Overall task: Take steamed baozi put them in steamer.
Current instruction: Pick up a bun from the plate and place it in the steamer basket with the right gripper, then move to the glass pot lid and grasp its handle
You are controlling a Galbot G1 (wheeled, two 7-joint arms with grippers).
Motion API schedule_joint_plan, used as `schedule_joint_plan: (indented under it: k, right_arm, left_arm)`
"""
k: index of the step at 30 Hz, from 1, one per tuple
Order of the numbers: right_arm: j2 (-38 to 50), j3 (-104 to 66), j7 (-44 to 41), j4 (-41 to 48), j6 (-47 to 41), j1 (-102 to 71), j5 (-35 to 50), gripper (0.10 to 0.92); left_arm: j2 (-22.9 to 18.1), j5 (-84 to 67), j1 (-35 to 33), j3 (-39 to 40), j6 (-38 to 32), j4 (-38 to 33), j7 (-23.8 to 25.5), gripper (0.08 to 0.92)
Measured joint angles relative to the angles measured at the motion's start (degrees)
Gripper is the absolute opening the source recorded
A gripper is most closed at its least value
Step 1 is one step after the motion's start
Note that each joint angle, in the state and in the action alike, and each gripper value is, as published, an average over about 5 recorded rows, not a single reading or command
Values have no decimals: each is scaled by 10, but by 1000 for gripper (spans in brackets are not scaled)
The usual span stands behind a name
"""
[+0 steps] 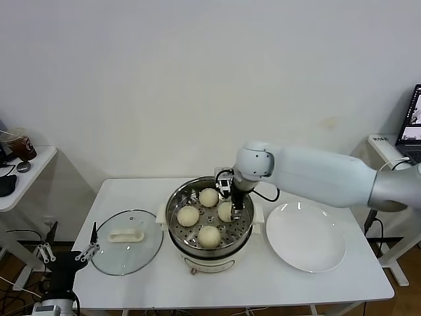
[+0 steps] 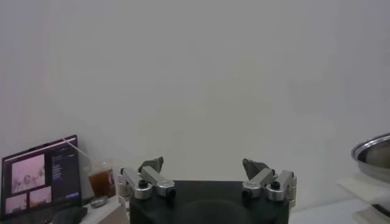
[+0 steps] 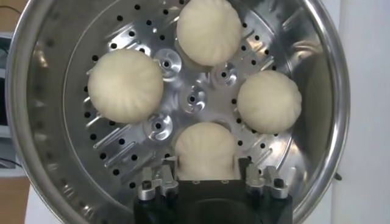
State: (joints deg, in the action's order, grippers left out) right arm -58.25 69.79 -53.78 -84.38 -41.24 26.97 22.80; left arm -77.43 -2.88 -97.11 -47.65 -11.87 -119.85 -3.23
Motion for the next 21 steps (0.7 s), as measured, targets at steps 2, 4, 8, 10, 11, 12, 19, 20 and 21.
schedule_joint_plan:
  k: [2,4,8,10,11,12,19,20,21]
  right_arm:
    - [14,-9,1,-12,-1,2,3,814]
    - [30,-21,4,-27,-1,1,7,820]
    - [73,-56,28,-65,1,-14,23,823]
    - [101,-81,53,-88,9,-33,37,823]
    - [116,-96,69,-100,15,-45,44,823]
    - [131,-113,87,-112,23,-62,51,823]
    - [223,-282,221,-184,122,-251,67,823]
    - [231,-311,237,-191,140,-286,62,823]
    - [237,-342,252,-198,159,-323,56,823]
  left_arm:
    - [0,1,0,2,0,1,0,823]
    - [-1,2,1,3,0,2,0,823]
    - [-1,4,0,5,0,2,0,823]
    - [0,5,0,5,0,3,0,823]
    - [0,5,0,5,0,4,0,823]
    - [1,6,0,5,-1,5,0,823]
    - [2,13,-1,8,-6,12,0,823]
    - [2,13,-2,9,-8,14,0,823]
    - [2,13,-3,9,-10,15,0,823]
